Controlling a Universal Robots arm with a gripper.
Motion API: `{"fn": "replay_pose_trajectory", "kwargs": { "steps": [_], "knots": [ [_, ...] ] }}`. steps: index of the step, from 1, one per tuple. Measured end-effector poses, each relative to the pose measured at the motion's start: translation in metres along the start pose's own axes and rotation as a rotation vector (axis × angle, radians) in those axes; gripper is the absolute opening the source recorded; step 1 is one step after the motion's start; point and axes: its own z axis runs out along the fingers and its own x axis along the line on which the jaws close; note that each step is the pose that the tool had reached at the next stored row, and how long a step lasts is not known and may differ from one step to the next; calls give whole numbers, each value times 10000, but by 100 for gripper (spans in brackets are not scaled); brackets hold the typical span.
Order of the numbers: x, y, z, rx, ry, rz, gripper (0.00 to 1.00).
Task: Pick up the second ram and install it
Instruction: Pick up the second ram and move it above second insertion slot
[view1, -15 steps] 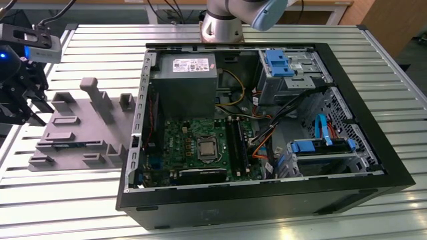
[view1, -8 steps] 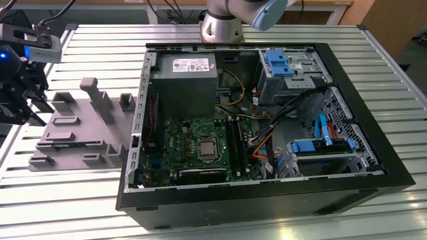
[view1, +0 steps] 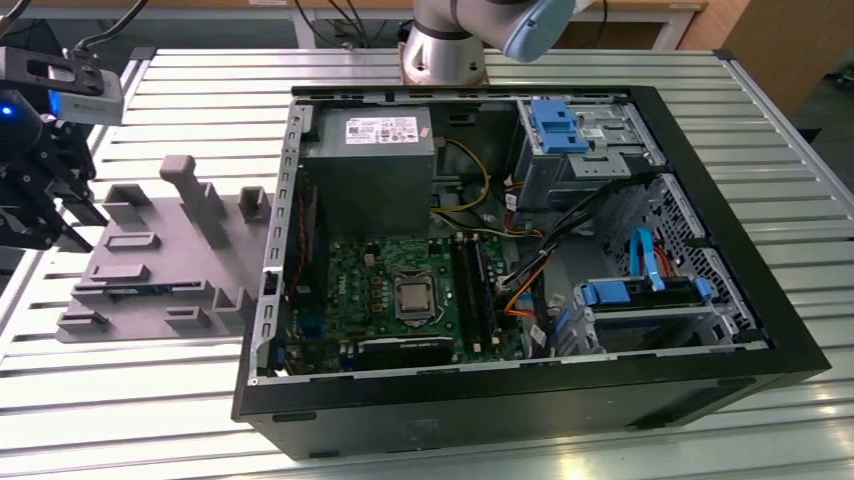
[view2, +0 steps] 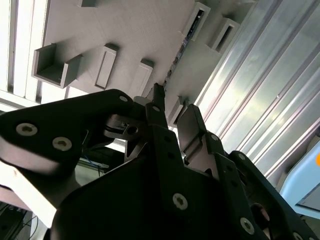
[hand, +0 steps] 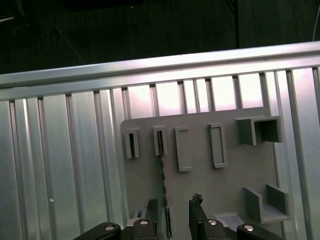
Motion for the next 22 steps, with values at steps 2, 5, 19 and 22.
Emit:
{"fn": "replay_pose_trajectory", "kwargs": {
  "steps": [2, 5, 19, 22],
  "knots": [
    [0, 0, 2, -1, 0, 0, 38],
    [0, 0, 12, 1, -1, 0, 38],
    [16, -2, 155, -2, 1, -3, 38],
    [16, -2, 157, -2, 0, -3, 38]
  ]
}}
